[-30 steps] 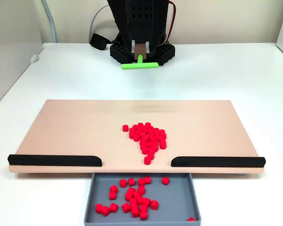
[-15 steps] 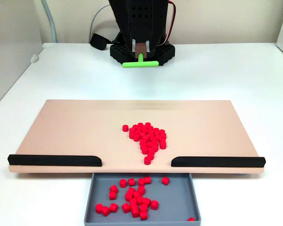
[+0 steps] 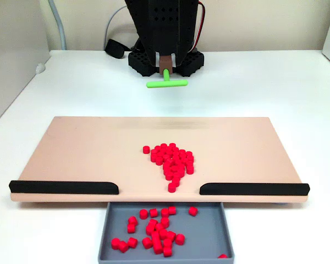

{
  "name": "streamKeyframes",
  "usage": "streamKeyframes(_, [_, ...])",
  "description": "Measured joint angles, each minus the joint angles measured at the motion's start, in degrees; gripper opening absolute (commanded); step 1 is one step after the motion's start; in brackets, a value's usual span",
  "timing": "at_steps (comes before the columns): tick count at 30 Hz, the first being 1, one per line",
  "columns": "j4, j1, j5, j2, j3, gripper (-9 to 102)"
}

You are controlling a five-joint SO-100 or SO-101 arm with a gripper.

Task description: Push granules from right to the grey container

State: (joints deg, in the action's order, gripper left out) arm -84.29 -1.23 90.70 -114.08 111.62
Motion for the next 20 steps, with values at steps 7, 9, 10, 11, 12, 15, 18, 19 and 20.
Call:
streamKeyframes(7, [0.0,0.0,0.0,0.0,0.0,0])
streamKeyframes(9, [0.0,0.0,0.0,0.0,0.0,0])
streamKeyframes(10, [0.0,0.0,0.0,0.0,0.0,0])
streamKeyframes(11, [0.0,0.0,0.0,0.0,0.0,0])
streamKeyframes(12, [0.0,0.0,0.0,0.0,0.0,0])
streamKeyframes(15, [0.0,0.0,0.0,0.0,0.0,0])
streamKeyframes(18, [0.0,0.0,1.1,0.0,0.0,0])
streamKeyframes(19, [0.0,0.0,1.5,0.0,0.0,0])
streamKeyframes(20, [0.0,0.0,1.8,0.0,0.0,0])
